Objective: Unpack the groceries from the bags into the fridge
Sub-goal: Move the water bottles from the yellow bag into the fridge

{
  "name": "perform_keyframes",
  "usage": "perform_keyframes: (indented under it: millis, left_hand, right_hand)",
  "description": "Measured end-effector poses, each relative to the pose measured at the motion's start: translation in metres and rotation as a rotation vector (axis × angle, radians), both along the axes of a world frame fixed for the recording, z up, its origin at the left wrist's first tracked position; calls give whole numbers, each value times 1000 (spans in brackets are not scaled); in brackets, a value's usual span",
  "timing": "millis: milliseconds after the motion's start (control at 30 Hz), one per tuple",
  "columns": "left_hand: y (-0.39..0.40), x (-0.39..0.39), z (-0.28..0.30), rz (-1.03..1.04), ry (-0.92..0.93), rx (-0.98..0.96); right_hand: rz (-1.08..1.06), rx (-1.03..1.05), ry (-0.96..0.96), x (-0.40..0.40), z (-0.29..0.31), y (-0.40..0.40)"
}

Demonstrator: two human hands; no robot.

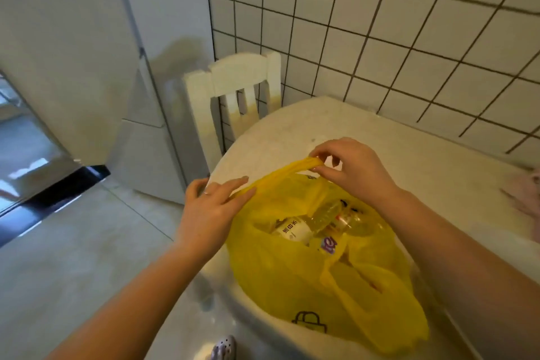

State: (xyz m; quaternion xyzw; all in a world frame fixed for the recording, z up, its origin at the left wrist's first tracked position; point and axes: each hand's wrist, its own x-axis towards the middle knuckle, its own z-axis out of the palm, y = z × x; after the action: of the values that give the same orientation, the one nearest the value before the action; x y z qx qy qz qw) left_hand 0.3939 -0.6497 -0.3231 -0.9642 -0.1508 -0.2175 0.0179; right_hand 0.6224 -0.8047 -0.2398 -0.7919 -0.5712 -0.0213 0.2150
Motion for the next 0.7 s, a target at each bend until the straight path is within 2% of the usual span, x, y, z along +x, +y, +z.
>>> perform_keyframes:
  millis: [100, 233, 367, 500, 567, 700]
  left_hand:
    - [10, -16, -10, 136, 88, -35]
    - [20, -26, -19, 211, 121, -92]
    - [35, -36, -29, 273, 197, -91]
    - [42, -44, -29, 322, 329, -180]
    - [46, -45, -27, 332, 307, -175]
    - [49, -27, -17, 195, 70, -109]
  right_hand:
    - [20, -56, 121, -8, 3, 41]
    - [8, 7, 395, -24, -6, 94]
    - [71, -70, 341, -38, -16, 141]
    - [179, -327, 228, -45, -32, 164]
    - [214, -373, 155, -40, -31, 164]
    - [172, -324, 68, -15, -18, 141]
